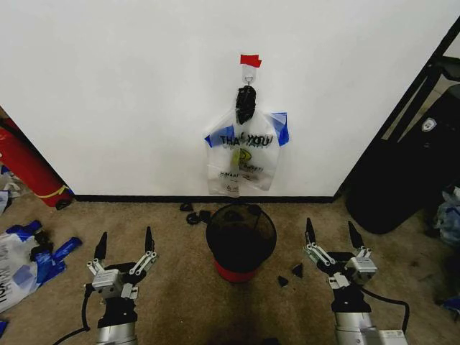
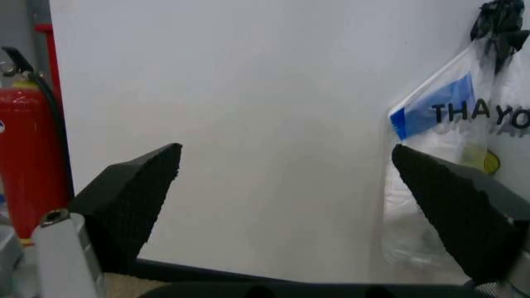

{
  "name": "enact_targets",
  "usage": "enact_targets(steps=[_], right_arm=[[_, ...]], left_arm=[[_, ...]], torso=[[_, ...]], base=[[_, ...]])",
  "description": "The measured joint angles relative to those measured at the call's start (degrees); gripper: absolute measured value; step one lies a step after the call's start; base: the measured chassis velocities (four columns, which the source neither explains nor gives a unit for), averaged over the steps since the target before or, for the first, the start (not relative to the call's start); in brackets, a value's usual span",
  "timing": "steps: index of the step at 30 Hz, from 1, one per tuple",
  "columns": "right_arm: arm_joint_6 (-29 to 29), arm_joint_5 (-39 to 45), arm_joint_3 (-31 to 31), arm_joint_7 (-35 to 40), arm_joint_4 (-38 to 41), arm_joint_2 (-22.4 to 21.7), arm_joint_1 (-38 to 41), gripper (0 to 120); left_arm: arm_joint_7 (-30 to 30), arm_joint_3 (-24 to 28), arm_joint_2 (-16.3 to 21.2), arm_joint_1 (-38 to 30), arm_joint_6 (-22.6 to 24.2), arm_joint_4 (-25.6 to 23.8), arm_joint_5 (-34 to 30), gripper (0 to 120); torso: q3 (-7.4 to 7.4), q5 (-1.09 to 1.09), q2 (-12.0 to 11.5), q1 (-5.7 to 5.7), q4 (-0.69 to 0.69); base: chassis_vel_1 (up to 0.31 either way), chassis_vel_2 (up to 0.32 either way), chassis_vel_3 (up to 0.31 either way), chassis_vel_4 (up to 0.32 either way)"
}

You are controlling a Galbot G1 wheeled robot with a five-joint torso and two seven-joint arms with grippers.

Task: Pick up the garbage bag from the wall and place it over the trash bin.

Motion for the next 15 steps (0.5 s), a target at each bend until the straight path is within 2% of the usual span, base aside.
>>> enact_targets(steps=[15], right_arm=[[-0.8,0.8,0.1,-0.1,-1.2,-0.9,1.2,100]], left_arm=[[0.1,0.4,-0.3,-1.0,-0.1,-0.6,-0.1,100]], torso=[[0.00,0.00,0.0,0.00,0.00]], base=[[0.000,0.000,0.000,0.000]])
